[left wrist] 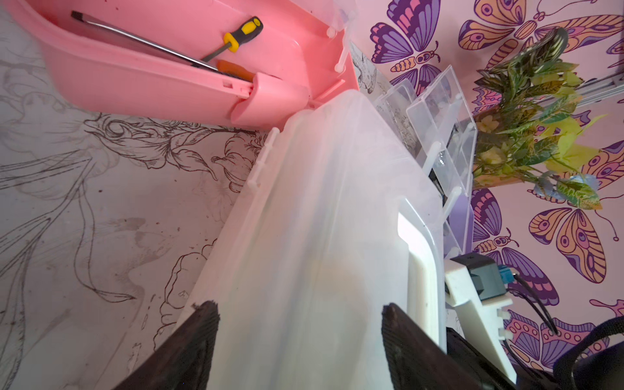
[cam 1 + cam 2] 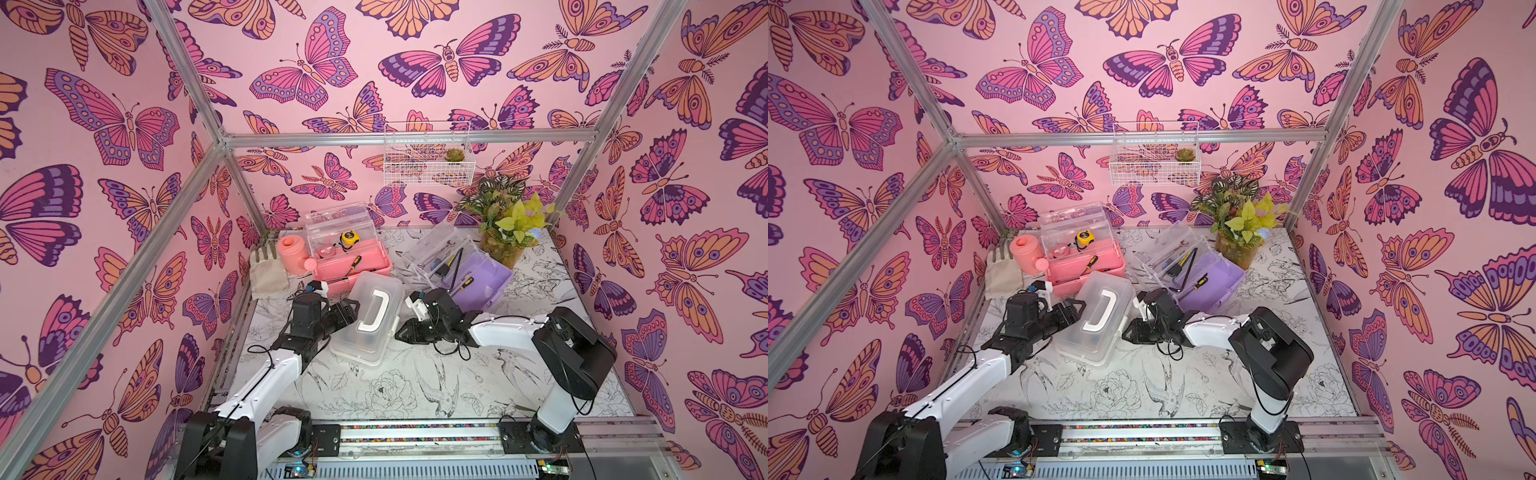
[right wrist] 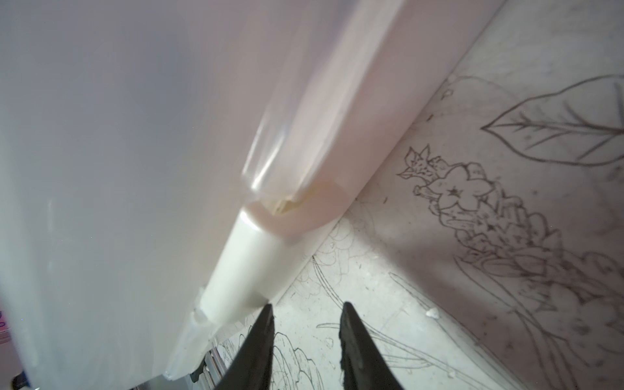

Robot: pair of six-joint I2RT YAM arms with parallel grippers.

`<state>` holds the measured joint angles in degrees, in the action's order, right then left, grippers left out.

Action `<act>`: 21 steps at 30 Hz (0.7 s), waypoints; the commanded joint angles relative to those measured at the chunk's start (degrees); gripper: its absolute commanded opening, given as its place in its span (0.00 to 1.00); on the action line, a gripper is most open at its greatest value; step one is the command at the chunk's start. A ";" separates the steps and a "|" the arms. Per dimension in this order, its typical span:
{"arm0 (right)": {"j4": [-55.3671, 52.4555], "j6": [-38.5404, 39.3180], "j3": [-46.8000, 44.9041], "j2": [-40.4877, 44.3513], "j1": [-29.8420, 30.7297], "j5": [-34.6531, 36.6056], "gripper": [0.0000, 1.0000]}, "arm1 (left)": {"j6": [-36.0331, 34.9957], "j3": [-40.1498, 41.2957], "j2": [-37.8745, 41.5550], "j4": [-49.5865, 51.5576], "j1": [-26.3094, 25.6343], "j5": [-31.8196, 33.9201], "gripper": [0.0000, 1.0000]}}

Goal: Close toolboxes
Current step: Fasten the toolbox latch on the toolbox.

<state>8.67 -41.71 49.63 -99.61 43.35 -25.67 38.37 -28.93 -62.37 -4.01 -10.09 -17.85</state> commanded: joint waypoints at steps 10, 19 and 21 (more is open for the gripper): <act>-16.72 31.59 3.81 2.82 -3.01 1.10 0.46 | -3.49 -10.18 -6.62 1.95 1.55 -1.04 0.79; -1.74 41.93 -1.03 4.23 -2.53 1.33 0.81 | -3.40 -10.55 -9.35 2.02 1.65 -2.93 0.79; 3.36 44.17 -2.85 4.34 -2.48 -0.13 0.85 | -3.48 -10.27 -9.69 1.90 1.65 -3.07 0.79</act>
<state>4.10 -3.44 48.80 -96.40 40.45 -24.75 36.10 -39.20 -71.50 -2.76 -8.67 -19.64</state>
